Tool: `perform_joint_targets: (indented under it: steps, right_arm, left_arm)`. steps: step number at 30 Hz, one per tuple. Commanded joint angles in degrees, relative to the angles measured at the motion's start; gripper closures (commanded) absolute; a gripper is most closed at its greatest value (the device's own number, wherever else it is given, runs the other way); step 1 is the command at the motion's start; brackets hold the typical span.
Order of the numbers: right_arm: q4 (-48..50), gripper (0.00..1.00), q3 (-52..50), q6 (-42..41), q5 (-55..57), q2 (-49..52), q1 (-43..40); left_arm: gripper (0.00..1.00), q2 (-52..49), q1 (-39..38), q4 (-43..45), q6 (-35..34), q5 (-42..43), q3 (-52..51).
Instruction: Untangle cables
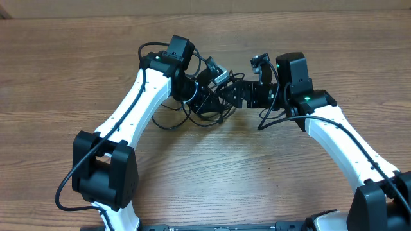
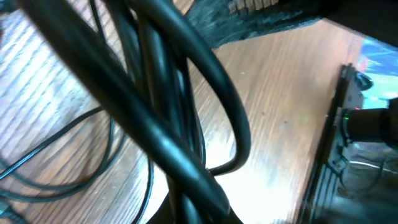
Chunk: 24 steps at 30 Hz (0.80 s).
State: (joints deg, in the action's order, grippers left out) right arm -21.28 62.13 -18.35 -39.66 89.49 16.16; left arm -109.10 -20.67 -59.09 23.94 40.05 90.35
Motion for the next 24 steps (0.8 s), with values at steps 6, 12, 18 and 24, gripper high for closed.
perform_joint_targets:
  steps: [6,12,18,24]
  right_arm:
    - [2.2,0.14,0.5,0.4,-4.1,-0.1,1.6]
    - [3.9,0.31,0.5,0.3,-2.0,-0.1,2.2]
    - [4.7,0.48,0.5,0.3,-1.6,-0.1,2.2]
    - [7.4,0.48,0.5,0.3,-1.5,-0.1,2.2]
  left_arm:
    - [0.96,0.5,-0.7,2.0,-3.0,2.3,0.5]
    - [0.96,0.5,-0.8,2.4,-3.0,9.0,0.5]
    - [0.96,0.5,-0.8,2.4,-3.0,15.4,0.5]
    - [0.95,0.5,-0.8,2.3,-2.7,17.2,0.5]
